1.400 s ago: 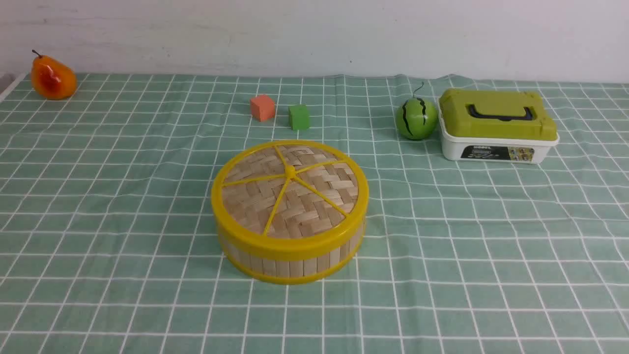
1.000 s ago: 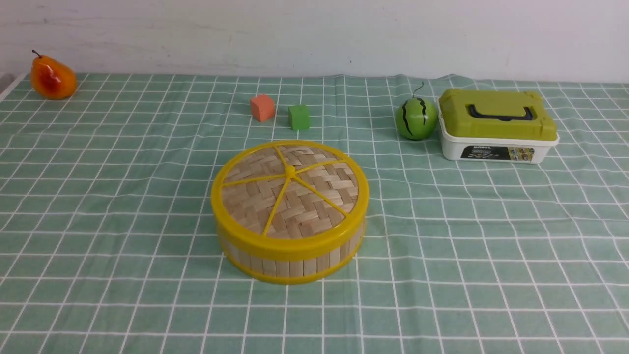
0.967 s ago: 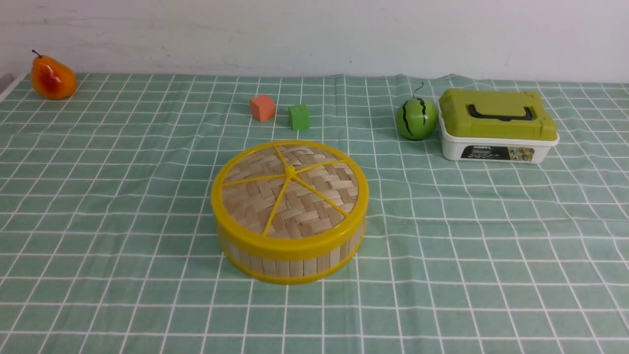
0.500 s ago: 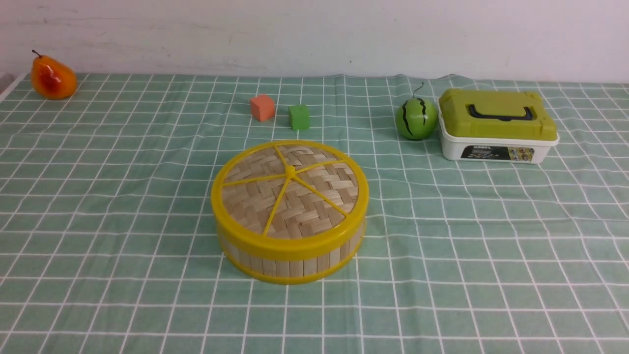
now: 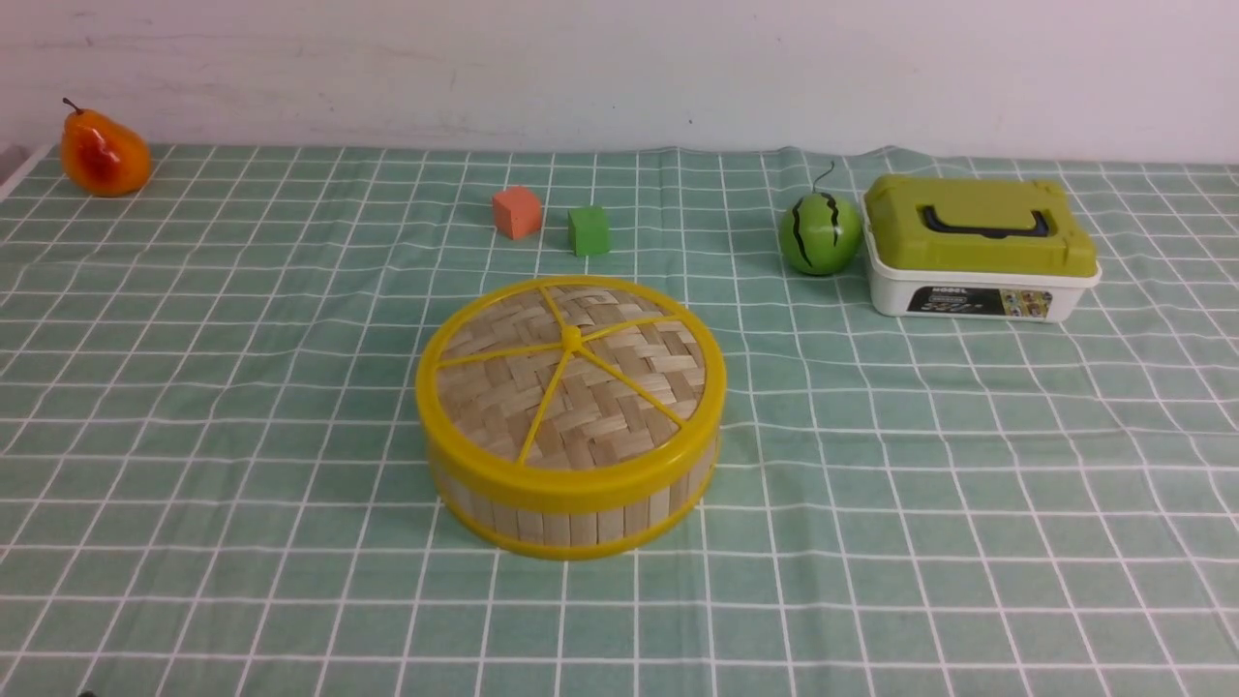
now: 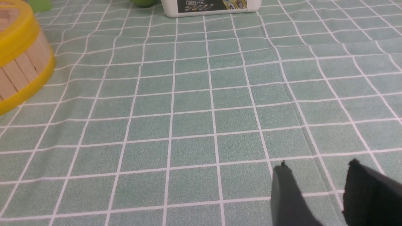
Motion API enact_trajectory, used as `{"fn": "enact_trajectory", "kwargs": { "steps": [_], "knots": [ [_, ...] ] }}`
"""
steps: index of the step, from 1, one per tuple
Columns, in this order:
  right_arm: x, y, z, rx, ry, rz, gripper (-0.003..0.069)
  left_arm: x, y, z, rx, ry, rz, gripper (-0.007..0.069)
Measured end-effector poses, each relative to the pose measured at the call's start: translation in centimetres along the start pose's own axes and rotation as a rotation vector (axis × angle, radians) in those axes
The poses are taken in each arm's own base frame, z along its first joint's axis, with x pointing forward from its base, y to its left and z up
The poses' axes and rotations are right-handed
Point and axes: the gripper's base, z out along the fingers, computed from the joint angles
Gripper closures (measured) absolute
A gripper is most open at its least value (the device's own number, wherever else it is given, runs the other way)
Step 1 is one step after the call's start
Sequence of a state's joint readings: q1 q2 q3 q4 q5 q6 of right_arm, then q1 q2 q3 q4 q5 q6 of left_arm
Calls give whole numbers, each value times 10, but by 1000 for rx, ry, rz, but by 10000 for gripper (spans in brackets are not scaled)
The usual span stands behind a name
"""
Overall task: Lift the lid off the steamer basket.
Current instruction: Use the left arm to lift the lid of the steamer
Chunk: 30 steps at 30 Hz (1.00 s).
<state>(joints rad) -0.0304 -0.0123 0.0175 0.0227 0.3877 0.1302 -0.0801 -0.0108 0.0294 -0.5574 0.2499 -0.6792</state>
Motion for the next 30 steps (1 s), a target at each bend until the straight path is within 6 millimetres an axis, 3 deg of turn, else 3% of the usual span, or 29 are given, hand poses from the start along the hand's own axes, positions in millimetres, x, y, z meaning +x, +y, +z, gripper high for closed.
{"fn": "enact_trajectory", "kwargs": {
  "steps": [3,11,16,18,20,21,23,24,26,28,29,30],
  "knots": [
    [0,0,0,0,0,0,418,-2,-6,0,64,-12,-233,386],
    [0,0,0,0,0,0,418,-11,-12,-1,158,-84,-455,386],
    [0,0,0,0,0,0,418,-28,-17,-6,250,-269,-395,403],
    [0,0,0,0,0,0,417,-37,-31,-13,302,-352,-298,459],
    [0,0,0,0,0,0,417,-46,-62,-23,353,-384,-156,551],
    [0,0,0,0,0,0,417,-46,-62,-23,350,-386,-141,551],
    [0,0,0,0,0,0,417,-49,-104,-21,306,-285,107,637],
    [0,0,0,0,0,0,417,-49,-107,-20,300,-268,124,637],
    [0,0,0,0,0,0,418,-43,-142,2,204,-5,311,637],
    [0,0,0,0,0,0,418,-39,-159,23,108,211,419,637],
    [0,0,0,0,0,0,418,-38,-160,26,96,235,430,637],
    [0,0,0,0,0,0,418,-39,-170,51,-34,427,520,637]
  ]
}}
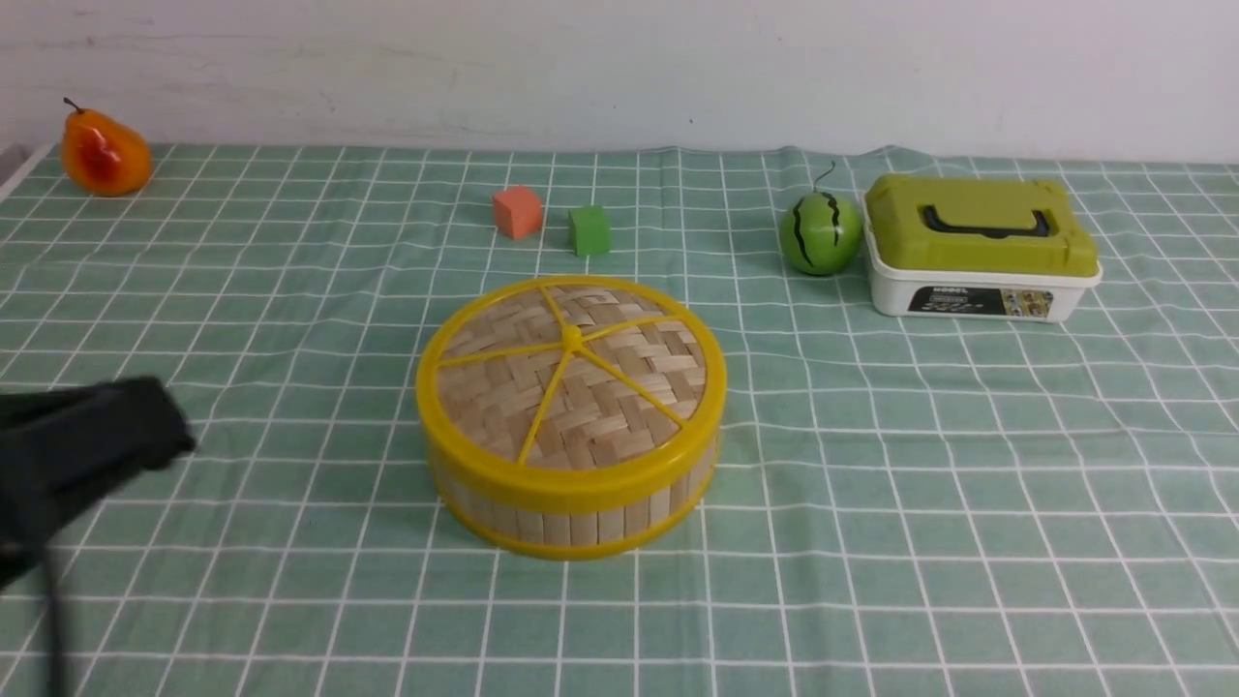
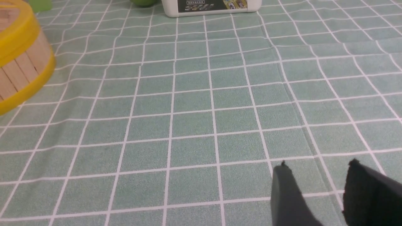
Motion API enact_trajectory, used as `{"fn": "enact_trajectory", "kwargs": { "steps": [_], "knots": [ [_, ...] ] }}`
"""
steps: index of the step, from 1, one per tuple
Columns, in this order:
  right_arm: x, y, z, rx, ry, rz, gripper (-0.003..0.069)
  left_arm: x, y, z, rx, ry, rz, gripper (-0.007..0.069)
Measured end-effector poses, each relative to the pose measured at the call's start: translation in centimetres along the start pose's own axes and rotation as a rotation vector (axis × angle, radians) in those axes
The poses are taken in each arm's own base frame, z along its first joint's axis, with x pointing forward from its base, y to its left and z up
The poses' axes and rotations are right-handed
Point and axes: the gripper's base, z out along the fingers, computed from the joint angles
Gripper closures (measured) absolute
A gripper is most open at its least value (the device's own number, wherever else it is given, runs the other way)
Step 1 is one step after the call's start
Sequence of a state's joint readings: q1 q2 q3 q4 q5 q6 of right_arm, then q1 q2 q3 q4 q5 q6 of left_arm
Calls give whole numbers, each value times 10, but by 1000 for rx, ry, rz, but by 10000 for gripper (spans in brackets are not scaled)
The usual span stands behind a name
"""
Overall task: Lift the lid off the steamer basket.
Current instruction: Use the left arm to lift the lid of the steamer
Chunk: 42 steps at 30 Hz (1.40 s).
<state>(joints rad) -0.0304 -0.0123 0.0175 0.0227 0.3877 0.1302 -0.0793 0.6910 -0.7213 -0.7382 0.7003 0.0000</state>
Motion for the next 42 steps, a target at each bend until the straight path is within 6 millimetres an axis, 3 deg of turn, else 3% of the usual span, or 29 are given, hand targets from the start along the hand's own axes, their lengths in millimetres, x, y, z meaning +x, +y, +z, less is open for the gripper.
{"fn": "enact_trajectory", "kwargs": {
  "steps": [2,4,9,10,12,13,18,20,22,23,25,32,42],
  "knots": [
    [0,0,0,0,0,0,418,-9,2,16,-73,132,3,637],
    [0,0,0,0,0,0,418,-44,7,49,-259,308,34,637],
    [0,0,0,0,0,0,418,-75,4,104,-404,460,52,637],
    [0,0,0,0,0,0,418,-74,3,104,-403,467,52,637],
    [0,0,0,0,0,0,418,-75,-14,143,-426,553,108,637],
    [0,0,0,0,0,0,418,-73,-17,146,-424,565,119,637],
    [0,0,0,0,0,0,418,-66,-47,235,-476,661,288,637],
    [0,0,0,0,0,0,418,-65,-52,254,-470,655,314,637],
    [0,0,0,0,0,0,418,-63,-64,290,-444,635,349,637],
    [0,0,0,0,0,0,418,-63,-64,290,-444,635,349,637],
    [0,0,0,0,0,0,418,-63,-70,310,-422,613,362,637],
    [0,0,0,0,0,0,418,-69,-67,326,-462,567,411,619],
    [0,0,0,0,0,0,417,-53,-41,352,-543,612,450,380]
  ]
}}
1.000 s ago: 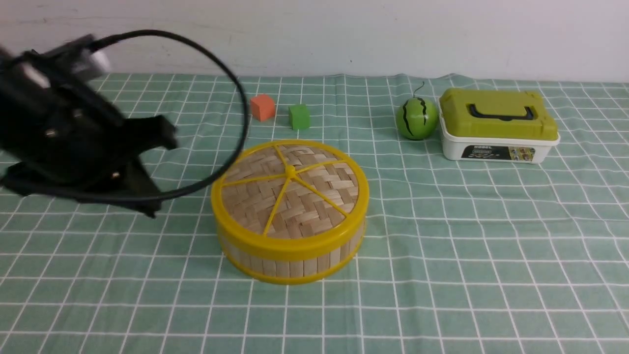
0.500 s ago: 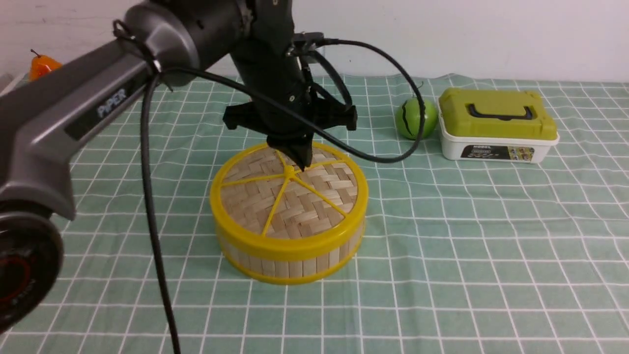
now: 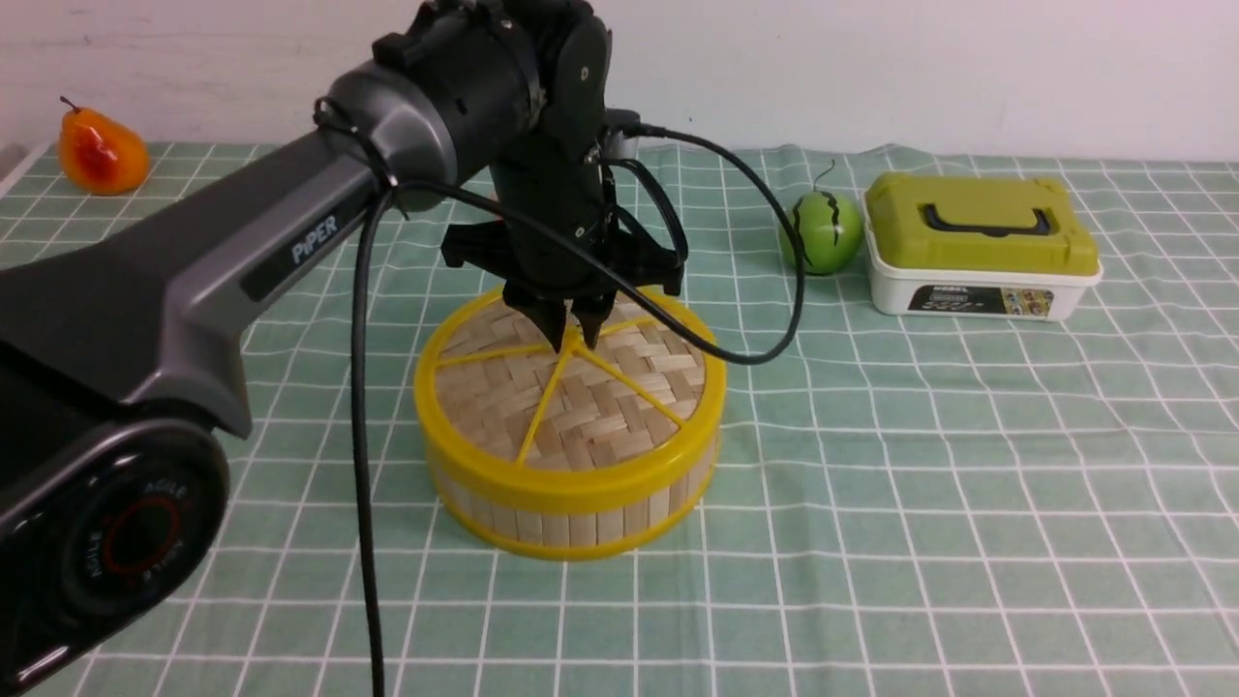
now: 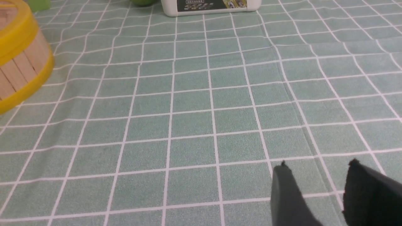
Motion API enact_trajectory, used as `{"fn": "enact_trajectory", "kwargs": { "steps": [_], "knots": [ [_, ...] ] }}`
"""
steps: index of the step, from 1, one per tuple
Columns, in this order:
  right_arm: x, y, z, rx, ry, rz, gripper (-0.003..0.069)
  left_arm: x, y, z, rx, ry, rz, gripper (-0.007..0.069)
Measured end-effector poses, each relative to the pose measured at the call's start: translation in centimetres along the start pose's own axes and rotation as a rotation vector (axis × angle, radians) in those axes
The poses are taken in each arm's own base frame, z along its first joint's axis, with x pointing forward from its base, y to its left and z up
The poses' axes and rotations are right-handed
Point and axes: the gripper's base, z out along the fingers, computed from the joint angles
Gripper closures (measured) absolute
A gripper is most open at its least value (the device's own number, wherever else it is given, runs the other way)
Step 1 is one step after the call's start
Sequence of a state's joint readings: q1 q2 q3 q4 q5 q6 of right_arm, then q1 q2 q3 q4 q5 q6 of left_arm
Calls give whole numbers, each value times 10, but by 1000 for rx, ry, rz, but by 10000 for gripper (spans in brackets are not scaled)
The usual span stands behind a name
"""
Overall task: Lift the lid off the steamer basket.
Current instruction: Use the left arm to lift the lid of the steamer
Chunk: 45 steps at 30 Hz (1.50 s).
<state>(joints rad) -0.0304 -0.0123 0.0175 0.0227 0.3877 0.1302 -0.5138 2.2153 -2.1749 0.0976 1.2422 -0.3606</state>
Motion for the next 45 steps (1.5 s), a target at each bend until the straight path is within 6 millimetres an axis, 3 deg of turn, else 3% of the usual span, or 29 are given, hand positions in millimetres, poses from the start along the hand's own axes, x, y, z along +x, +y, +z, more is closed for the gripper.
{"fn": "enact_trajectory", "kwargs": {
  "steps": [4,9,20,45],
  "knots": [
    [0,0,0,0,0,0,417,1,0,9,-17,13,6,335],
    [0,0,0,0,0,0,416,0,2,9,-34,6,12,330],
    [0,0,0,0,0,0,416,0,2,9,-36,5,13,413],
    [0,0,0,0,0,0,418,-3,0,16,-36,-7,17,398]
  ]
}}
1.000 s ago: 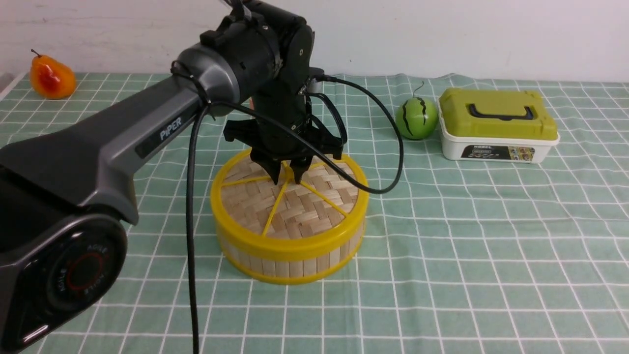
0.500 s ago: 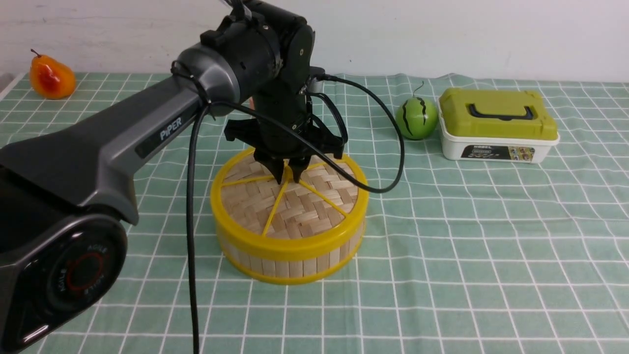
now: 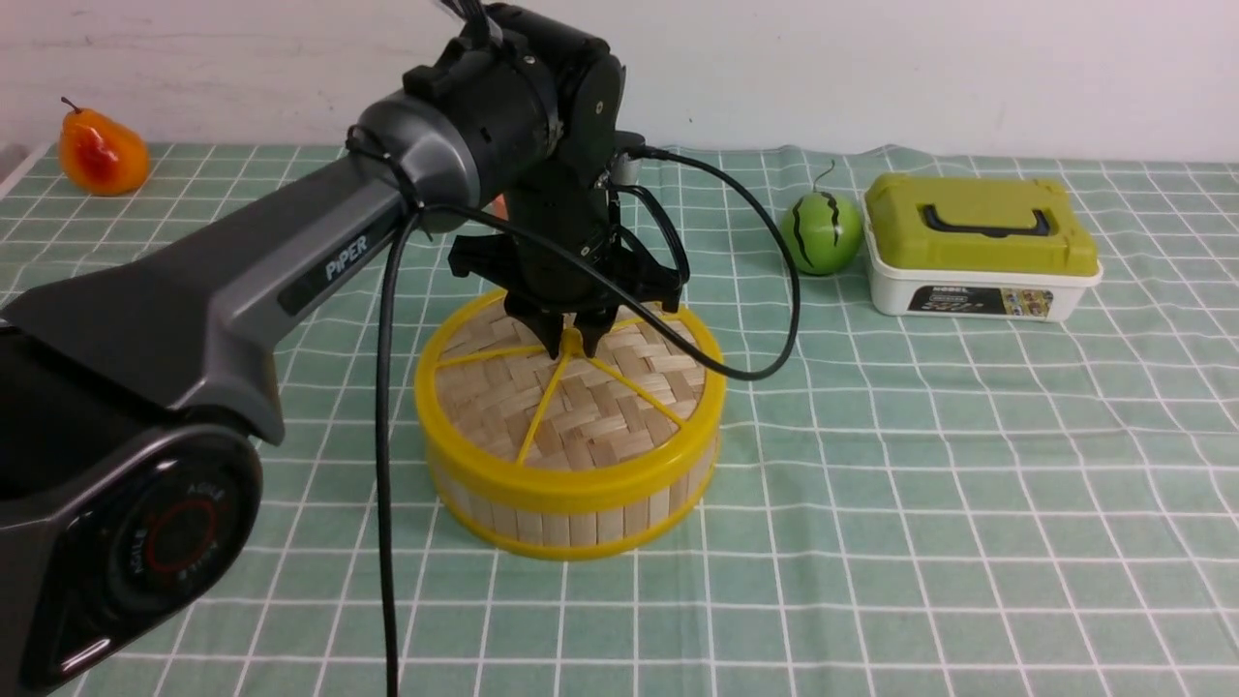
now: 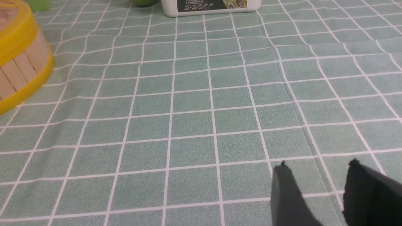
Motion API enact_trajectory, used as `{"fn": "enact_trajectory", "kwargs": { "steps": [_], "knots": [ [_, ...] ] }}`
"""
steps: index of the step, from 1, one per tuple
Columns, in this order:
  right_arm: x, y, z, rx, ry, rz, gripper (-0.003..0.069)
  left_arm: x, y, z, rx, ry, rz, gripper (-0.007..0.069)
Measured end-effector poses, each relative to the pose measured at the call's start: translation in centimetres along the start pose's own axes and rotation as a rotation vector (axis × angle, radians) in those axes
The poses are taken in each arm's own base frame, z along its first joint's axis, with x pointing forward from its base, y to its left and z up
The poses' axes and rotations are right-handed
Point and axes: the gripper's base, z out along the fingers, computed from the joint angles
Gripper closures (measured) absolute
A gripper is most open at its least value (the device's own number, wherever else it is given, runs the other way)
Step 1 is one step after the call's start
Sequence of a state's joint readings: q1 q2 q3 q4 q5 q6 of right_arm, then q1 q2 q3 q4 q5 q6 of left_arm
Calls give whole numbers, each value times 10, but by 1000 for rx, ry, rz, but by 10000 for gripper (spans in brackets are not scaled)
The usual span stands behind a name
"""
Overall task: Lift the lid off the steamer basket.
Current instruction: Use the left arm to lift the lid of the steamer
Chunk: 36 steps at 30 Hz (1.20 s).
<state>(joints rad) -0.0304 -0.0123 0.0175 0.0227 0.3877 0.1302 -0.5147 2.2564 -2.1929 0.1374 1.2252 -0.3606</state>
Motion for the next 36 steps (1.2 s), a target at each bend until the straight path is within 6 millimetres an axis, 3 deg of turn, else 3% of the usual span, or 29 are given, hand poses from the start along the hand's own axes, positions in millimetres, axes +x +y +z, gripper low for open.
{"fn": "enact_trajectory", "kwargs": {
  "steps": [13,27,36],
  "knots": [
    [0,0,0,0,0,0,417,0,0,0,-6,-1,3,398],
    [0,0,0,0,0,0,417,0,1,0,-12,0,5,503],
    [0,0,0,0,0,0,417,0,1,0,-12,0,-11,510]
  ]
}}
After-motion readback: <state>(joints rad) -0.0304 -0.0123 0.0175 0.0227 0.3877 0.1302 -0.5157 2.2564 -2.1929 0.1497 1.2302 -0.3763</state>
